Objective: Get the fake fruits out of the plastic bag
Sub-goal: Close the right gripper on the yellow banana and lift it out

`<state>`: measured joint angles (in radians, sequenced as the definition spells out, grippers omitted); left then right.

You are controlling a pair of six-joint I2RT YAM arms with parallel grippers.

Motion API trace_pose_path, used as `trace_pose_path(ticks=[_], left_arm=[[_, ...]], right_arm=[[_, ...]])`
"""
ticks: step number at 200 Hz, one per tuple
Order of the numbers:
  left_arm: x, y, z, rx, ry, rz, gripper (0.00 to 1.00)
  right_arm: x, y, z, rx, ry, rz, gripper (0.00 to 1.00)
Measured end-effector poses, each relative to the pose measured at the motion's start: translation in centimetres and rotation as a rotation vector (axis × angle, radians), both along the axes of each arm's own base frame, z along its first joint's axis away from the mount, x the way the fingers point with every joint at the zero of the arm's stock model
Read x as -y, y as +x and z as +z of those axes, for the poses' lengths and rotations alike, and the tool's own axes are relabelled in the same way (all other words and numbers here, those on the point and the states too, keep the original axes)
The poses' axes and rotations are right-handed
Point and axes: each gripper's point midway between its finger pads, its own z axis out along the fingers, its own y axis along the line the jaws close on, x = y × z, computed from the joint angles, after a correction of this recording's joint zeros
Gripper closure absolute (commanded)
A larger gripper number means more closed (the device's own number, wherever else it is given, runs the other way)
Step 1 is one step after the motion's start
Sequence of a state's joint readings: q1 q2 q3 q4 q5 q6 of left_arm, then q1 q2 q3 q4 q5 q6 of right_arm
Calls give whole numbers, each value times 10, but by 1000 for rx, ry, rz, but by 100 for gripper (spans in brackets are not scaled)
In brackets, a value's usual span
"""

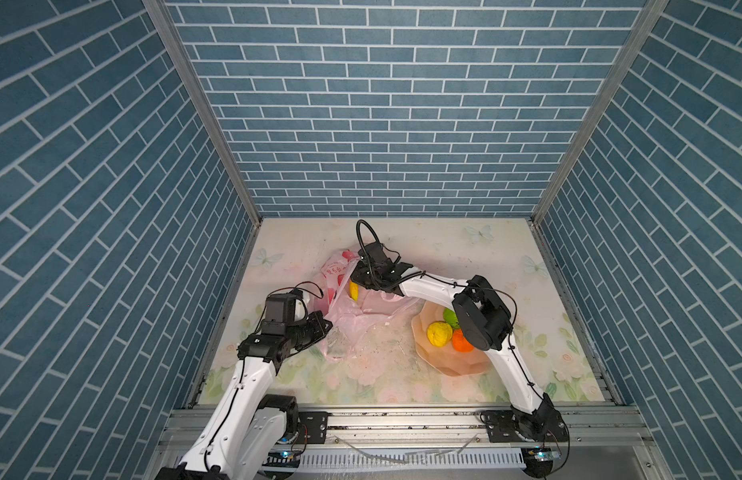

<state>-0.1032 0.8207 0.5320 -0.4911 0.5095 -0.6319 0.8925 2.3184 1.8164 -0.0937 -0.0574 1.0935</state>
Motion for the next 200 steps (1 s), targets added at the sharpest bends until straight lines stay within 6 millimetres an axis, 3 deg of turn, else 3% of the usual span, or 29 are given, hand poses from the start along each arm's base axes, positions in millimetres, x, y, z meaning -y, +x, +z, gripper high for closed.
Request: trace_pose_path(ticks=[44, 72, 140, 175, 200], left_arm=[[-5, 9, -5, -16, 28, 23, 100], [-9, 21, 3, 5, 55, 49, 100], [-14, 58, 31, 92, 79, 88, 100], [-13, 77, 42, 122, 82, 94, 100], [-12, 90, 44, 130, 86, 89, 100]], right_arm=[[1, -11, 21, -3, 26, 97, 90], [3, -17, 33, -4, 36, 181, 90], [19, -48, 25, -63, -37, 390, 90], [23, -67, 43, -64, -28, 490, 90], [28, -78, 67, -41, -15, 543, 90]])
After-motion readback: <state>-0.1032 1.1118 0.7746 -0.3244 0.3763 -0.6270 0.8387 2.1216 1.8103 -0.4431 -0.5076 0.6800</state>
